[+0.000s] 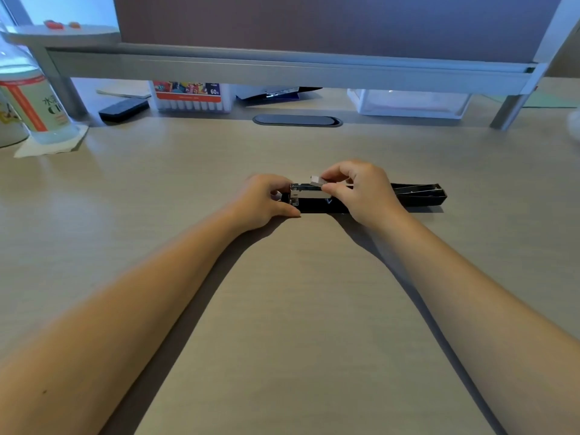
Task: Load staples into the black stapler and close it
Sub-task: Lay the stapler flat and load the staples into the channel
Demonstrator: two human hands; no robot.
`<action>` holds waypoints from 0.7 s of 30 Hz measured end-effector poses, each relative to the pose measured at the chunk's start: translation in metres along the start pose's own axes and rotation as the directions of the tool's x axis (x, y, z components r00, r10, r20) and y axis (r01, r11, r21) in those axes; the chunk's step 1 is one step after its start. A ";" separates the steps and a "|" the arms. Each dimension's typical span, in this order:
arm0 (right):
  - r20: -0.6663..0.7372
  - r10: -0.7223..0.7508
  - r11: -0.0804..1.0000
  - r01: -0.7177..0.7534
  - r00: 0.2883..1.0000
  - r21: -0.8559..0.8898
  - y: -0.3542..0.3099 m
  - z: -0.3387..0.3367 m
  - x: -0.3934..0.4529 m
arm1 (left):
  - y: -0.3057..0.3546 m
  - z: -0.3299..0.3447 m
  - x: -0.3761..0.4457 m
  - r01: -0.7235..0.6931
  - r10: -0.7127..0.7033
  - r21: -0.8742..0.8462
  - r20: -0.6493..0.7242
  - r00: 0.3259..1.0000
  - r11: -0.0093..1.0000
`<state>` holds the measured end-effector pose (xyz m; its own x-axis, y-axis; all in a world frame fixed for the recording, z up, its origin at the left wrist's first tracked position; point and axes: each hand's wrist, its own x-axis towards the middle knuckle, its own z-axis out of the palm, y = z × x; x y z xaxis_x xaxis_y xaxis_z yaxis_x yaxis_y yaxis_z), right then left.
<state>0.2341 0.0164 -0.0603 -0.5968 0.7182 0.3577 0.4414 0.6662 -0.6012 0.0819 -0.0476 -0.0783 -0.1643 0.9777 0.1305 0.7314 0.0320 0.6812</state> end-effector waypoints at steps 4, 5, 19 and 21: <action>0.047 -0.002 1.000 0.003 0.999 -0.010 -0.004 0.005 0.005 | -0.003 -0.002 0.000 -0.007 0.007 0.010 0.007 1.000 1.000; 0.050 -0.004 1.000 0.004 0.999 -0.009 -0.005 0.005 0.006 | -0.003 -0.003 0.000 -0.012 0.012 0.016 0.009 1.000 1.000; 0.089 0.006 1.000 -0.006 0.996 0.003 -0.010 0.008 0.008 | -0.002 -0.005 -0.001 -0.021 0.020 0.057 0.015 1.000 0.998; 0.096 0.002 1.000 -0.002 0.995 -0.002 -0.010 0.009 0.009 | -0.002 -0.005 -0.001 -0.018 0.017 0.061 0.018 1.000 0.998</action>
<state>0.2184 0.0145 -0.0574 -0.6572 0.6972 0.2865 0.4440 0.6652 -0.6004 0.0767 -0.0501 -0.0762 -0.1403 0.9817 0.1290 0.7731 0.0272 0.6338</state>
